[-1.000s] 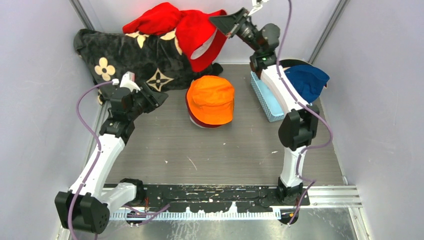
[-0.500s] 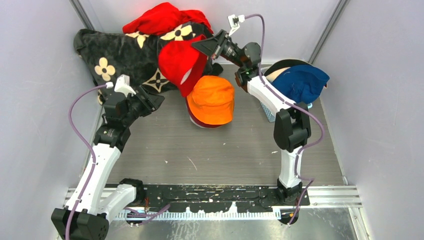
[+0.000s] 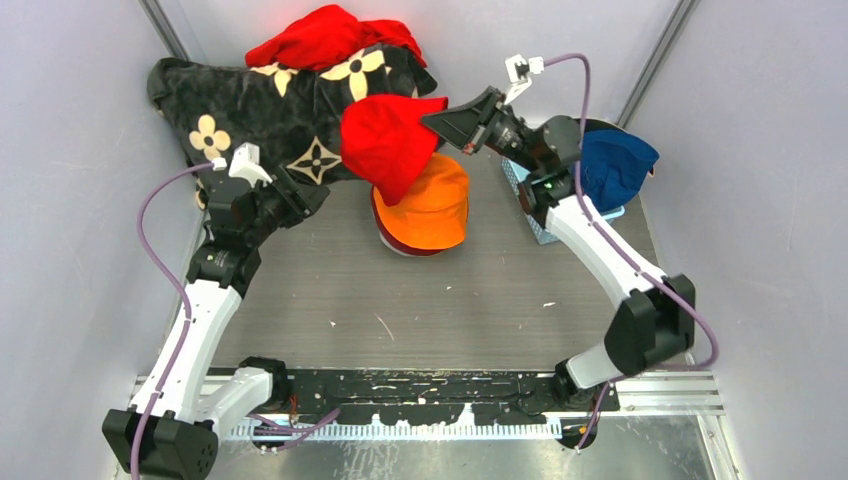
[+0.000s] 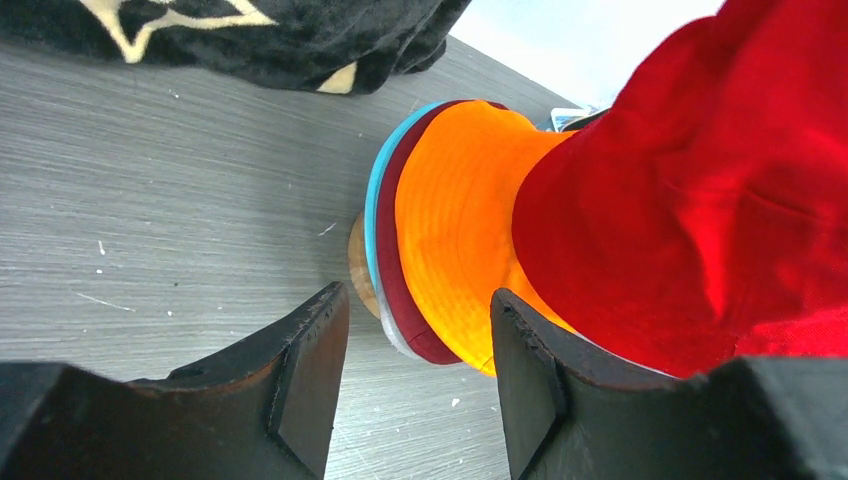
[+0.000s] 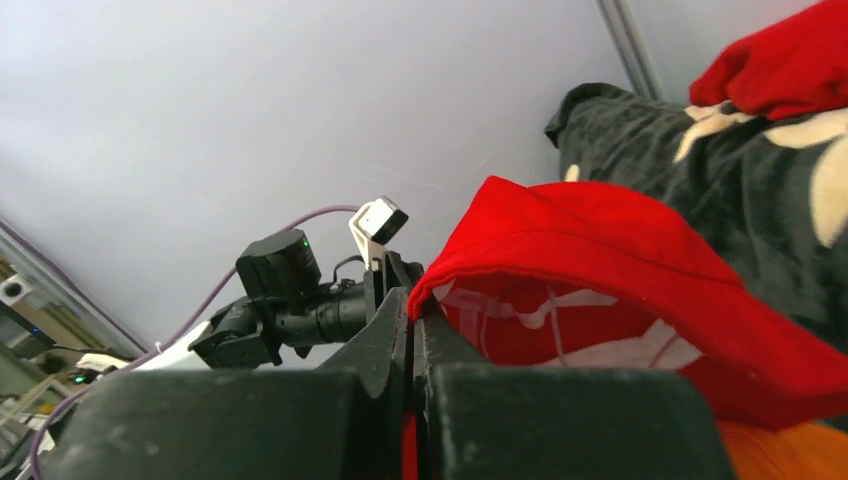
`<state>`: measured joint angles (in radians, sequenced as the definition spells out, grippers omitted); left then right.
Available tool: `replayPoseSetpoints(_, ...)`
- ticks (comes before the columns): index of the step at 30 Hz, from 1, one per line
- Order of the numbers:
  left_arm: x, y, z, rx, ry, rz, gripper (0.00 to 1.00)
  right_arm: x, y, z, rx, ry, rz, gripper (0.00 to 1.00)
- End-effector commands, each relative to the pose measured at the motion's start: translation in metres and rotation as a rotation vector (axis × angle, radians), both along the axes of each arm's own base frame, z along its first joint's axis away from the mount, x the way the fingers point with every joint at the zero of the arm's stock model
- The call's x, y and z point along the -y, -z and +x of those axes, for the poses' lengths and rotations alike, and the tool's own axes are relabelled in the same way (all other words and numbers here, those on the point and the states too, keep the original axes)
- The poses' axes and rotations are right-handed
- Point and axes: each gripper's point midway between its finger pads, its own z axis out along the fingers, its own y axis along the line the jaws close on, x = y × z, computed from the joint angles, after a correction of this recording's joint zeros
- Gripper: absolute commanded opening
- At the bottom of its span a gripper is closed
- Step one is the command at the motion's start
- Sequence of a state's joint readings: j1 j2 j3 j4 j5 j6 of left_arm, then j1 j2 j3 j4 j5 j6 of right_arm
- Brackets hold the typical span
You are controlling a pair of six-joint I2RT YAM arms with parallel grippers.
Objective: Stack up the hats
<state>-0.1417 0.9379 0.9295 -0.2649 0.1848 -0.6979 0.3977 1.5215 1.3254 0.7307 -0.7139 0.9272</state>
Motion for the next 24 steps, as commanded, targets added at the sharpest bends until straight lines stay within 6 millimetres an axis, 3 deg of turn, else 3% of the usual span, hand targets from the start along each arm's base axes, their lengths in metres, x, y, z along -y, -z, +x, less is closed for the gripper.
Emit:
replayPoseSetpoints(1,0.004,-0.032,0.007,0.085,0.022,-0.015,0.55,0.031,0.017,0.003,-0.037,0.123,-0.064,0.01)
replayPoseSetpoints(8,0.007,-0.030,0.011,0.074,0.031,-0.026,0.54,0.069,0.079,0.017,-0.202,0.208,-0.122,0.01)
replayPoseSetpoints(19,0.009,-0.022,0.019,0.064,0.030,-0.034,0.54,0.084,0.157,0.034,-0.356,0.238,-0.160,0.01)
replayPoseSetpoints(24,0.011,-0.016,0.024,0.056,0.036,-0.044,0.54,0.104,0.188,0.048,-0.457,0.308,-0.178,0.01)
